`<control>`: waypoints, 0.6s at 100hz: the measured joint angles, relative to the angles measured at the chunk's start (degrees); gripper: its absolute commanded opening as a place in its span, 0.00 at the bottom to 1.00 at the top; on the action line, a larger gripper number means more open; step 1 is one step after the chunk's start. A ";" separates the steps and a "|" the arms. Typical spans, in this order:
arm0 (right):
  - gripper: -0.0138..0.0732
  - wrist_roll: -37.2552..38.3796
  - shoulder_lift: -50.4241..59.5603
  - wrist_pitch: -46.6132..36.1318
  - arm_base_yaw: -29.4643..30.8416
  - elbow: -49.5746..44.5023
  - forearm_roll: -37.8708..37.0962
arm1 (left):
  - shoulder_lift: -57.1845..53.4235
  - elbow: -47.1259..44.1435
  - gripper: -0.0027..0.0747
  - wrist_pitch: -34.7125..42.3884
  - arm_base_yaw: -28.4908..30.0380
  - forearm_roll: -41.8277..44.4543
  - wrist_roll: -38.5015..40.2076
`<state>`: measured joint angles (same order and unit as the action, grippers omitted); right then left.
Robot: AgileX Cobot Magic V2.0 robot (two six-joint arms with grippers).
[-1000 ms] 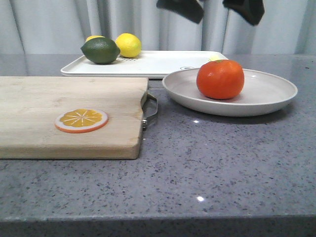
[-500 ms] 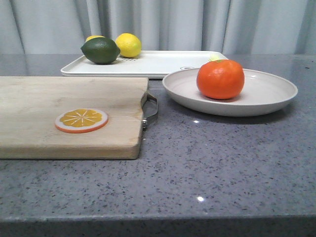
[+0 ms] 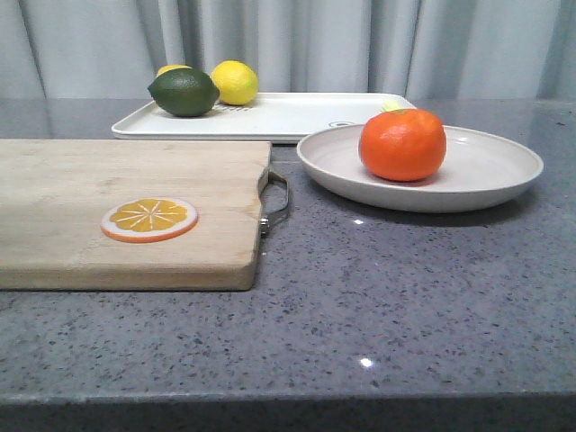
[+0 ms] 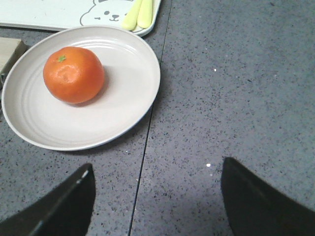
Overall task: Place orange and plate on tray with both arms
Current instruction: 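Open the left gripper and raise it away from the orange, then move the right gripper to the plate rim farthest from the tray and grasp it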
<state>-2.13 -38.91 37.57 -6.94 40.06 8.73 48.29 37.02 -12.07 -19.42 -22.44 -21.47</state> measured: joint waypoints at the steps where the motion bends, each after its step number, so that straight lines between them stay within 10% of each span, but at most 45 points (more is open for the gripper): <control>1: 0.78 0.00 0.00 -0.26 0.00 0.00 0.00 | -0.40 -0.32 0.93 -0.01 0.11 0.00 0.00; 60: 0.78 0.00 -19.62 -16.22 -0.14 0.04 7.18 | -2.45 -2.34 0.93 0.01 1.15 0.00 0.00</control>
<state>-2.13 -58.53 21.36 -7.08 40.10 15.91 45.84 34.67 -12.06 -18.27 -22.44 -21.47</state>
